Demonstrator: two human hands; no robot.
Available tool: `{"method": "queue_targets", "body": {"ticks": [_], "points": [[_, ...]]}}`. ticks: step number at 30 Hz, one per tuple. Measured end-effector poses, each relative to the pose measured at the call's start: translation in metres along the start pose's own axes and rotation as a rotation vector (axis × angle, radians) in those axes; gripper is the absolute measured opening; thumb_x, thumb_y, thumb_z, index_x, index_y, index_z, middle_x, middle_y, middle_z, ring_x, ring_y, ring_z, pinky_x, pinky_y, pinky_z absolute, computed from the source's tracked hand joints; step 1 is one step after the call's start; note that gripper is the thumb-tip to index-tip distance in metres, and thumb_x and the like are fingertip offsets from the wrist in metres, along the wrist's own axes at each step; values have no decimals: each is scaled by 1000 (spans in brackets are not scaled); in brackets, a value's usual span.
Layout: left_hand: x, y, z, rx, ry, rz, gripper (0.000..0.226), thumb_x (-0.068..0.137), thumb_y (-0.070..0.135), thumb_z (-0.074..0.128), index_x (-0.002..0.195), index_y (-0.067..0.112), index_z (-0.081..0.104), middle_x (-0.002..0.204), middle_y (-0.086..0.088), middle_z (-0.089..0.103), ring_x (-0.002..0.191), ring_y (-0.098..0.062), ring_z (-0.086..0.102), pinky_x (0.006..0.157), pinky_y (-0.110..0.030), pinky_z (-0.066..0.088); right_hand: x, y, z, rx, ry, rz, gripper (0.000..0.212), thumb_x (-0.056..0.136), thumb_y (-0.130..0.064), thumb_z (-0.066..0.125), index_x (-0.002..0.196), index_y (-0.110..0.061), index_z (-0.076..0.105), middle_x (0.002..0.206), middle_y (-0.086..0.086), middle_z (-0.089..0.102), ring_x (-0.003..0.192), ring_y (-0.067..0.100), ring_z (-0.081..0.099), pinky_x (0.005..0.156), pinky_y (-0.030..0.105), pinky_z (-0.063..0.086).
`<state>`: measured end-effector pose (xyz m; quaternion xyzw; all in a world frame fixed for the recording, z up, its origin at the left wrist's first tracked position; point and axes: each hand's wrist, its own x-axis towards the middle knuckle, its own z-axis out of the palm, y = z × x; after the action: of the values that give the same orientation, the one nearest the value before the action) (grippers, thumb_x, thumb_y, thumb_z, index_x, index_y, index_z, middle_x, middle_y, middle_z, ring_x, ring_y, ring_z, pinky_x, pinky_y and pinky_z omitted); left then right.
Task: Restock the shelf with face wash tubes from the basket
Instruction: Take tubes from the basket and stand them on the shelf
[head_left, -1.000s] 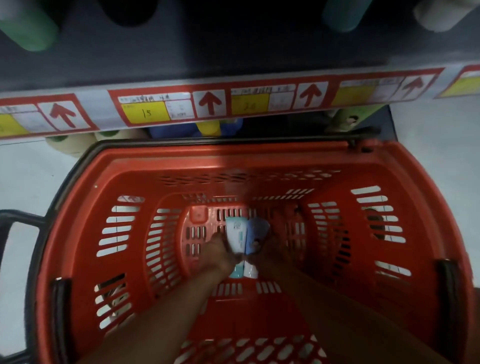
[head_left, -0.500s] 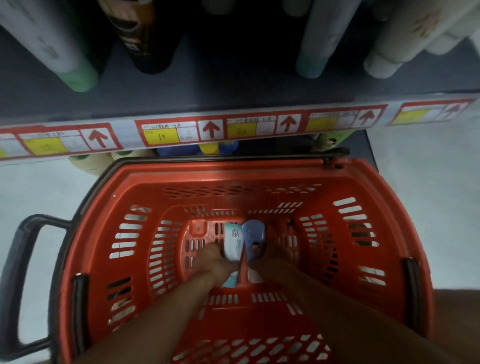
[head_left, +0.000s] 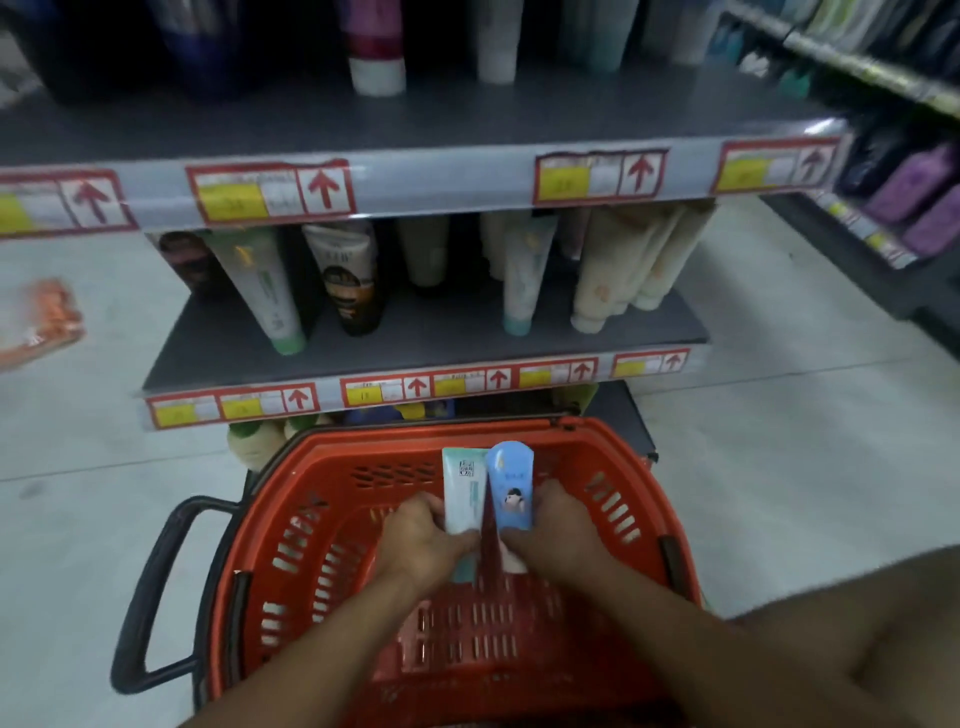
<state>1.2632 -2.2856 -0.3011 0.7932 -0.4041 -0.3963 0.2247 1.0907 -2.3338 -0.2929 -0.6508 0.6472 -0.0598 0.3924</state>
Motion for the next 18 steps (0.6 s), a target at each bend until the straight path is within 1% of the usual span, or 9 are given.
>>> {"method": "queue_targets", "body": {"ticks": [2, 3, 4, 6, 7, 9, 12, 15, 18], "points": [[-12, 19, -11, -17, 43, 57, 30, 77, 26, 90, 89, 19, 64, 85, 8, 69, 68, 1, 61, 43, -9, 41, -10, -10, -19, 13, 61, -64, 45, 78, -32, 80, 112, -15, 55, 111, 2, 68, 94, 19, 66, 69, 27, 48], [-19, 29, -17, -29, 67, 84, 30, 77, 28, 90, 89, 19, 64, 87, 8, 70, 70, 0, 63, 46, -10, 43, -16, -15, -28, 16, 88, -93, 43, 78, -32, 80, 110, -17, 55, 107, 0, 68, 89, 16, 65, 65, 26, 48], [-25, 38, -23, -41, 89, 106, 30, 77, 29, 90, 90, 21, 64, 88, 8, 71, 72, -1, 65, 49, -13, 47, -21, -20, -37, 33, 115, -121, 40, 78, -32, 80, 108, -18, 56, 105, -2, 69, 87, 14, 65, 65, 26, 50], [-38, 57, -35, -55, 114, 153, 31, 76, 32, 90, 92, 22, 65, 88, 9, 73, 73, -1, 68, 53, -16, 52, -32, -30, -54, 94, 157, -169, 37, 76, -34, 79, 105, -22, 59, 98, -6, 72, 86, 13, 69, 72, 34, 58], [-44, 66, -41, -60, 127, 181, 31, 77, 31, 90, 93, 23, 65, 87, 9, 73, 72, 0, 68, 53, -15, 51, -37, -34, -62, 116, 182, -186, 35, 75, -34, 79, 102, -24, 59, 95, -7, 72, 84, 12, 70, 74, 36, 59], [-58, 85, -54, -74, 161, 237, 32, 77, 31, 90, 95, 22, 64, 86, 10, 72, 71, 1, 66, 50, -11, 45, -50, -46, -81, 144, 223, -208, 34, 76, -32, 80, 98, -27, 54, 92, -9, 69, 82, 10, 67, 73, 33, 57], [-80, 112, -72, -82, 213, 318, 33, 76, 29, 90, 96, 22, 64, 87, 10, 72, 73, 1, 66, 53, -12, 48, -67, -61, -109, 211, 280, -259, 36, 76, -29, 81, 95, -33, 52, 89, -13, 67, 78, 2, 66, 67, 25, 55], [-98, 140, -88, -83, 252, 389, 34, 77, 29, 89, 95, 24, 62, 87, 13, 69, 76, 4, 64, 58, -17, 52, -79, -73, -136, 287, 331, -303, 37, 75, -25, 82, 97, -30, 53, 90, -10, 69, 76, 3, 68, 64, 28, 58], [-112, 169, -101, -91, 272, 464, 36, 78, 31, 89, 98, 25, 61, 91, 13, 69, 78, 3, 65, 56, -13, 50, -88, -86, -168, 307, 379, -364, 37, 76, -24, 82, 96, -32, 52, 91, -12, 68, 78, 0, 67, 63, 23, 56]]}}
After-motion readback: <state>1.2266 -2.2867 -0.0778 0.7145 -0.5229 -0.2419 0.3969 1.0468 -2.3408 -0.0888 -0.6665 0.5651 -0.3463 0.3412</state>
